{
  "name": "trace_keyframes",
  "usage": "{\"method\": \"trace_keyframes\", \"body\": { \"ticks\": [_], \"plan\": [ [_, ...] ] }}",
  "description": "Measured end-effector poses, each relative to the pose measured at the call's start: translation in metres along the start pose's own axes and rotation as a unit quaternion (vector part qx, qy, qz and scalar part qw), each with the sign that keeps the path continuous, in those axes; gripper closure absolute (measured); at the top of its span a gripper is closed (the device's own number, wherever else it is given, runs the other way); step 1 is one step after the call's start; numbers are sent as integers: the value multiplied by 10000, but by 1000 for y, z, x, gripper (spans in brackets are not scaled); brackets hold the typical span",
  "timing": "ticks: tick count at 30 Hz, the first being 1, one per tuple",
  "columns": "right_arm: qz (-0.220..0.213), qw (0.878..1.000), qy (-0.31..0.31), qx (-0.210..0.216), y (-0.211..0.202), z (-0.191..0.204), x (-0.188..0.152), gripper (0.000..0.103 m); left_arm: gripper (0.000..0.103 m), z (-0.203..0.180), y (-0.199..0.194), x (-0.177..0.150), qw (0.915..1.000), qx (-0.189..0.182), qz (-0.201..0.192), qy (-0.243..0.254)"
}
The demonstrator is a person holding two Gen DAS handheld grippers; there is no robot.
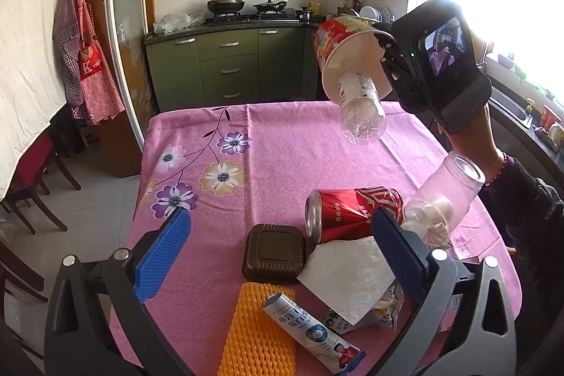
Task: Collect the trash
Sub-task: 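Lift the noodle cup off the table with the right gripper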
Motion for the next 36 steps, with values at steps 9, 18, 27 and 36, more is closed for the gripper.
{"method": "trace_keyframes", "body": {
  "ticks": [9, 18, 27, 36],
  "plan": [
    [-71, 9975, -519, -473, 7, 6, 10, 99, 6, 3, 6, -1, 10000, -33, 43, -39],
    [538, 9960, -471, -541, 52, 7, -18, 99, 6, 7, 11, -4, 9999, -15, 106, -71],
    [1169, 9919, 326, -387, 93, -19, -41, 99, 6, 8, 14, -2, 9999, -19, 96, -77],
    [1840, 9572, 2191, 427, 38, -128, -44, 98, 6, 4, 15, -6, 9998, -108, 176, -82]
  ]
}}
Point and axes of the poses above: each gripper's, at about its wrist camera, not at the fingertips, and y roughly the way its jaws point, z to its left, x to its top, the point moved 8 cm from there along y, roughly the way its jaws point
